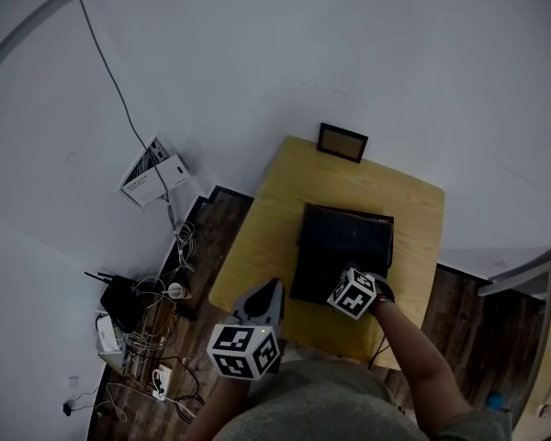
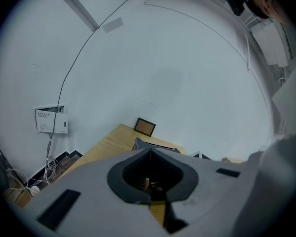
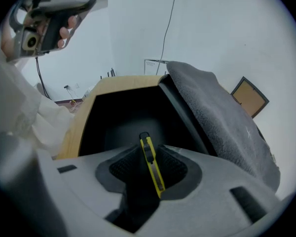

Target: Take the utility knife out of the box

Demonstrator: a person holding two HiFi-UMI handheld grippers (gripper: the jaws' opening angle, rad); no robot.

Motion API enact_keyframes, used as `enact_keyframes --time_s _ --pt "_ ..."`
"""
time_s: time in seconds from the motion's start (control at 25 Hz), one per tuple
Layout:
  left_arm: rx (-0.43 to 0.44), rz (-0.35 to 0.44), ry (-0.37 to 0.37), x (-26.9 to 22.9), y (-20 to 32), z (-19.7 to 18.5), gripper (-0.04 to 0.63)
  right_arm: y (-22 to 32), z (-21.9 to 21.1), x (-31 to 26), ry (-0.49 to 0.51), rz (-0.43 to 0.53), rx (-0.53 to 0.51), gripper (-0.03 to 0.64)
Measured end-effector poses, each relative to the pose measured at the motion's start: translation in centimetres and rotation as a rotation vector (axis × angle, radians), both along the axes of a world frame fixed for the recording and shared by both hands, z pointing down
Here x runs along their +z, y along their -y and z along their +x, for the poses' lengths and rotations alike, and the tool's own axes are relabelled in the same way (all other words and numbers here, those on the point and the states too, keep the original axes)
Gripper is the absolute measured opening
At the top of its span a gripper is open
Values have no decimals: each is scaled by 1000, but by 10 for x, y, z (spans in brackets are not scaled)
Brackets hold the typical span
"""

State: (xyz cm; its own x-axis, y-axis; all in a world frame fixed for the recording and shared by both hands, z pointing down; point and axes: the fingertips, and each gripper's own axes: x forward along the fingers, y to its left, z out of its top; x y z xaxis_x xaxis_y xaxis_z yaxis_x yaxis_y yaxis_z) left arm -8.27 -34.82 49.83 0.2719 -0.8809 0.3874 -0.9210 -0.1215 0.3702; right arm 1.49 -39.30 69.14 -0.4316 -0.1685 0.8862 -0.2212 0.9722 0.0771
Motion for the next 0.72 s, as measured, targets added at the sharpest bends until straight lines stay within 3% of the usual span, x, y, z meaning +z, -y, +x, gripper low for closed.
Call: enact_keyframes --time_s 0.2,0.44,0.72 --pt "0 0 -2 0 2 1 5 5 1 -1 -1 26 5 62" --pt "8 -3 -3 2 1 3 5 4 1 -2 -13 42 5 55" --pt "37 -2 -5 1 -3 9 5 0 0 -32 69 93 53 54"
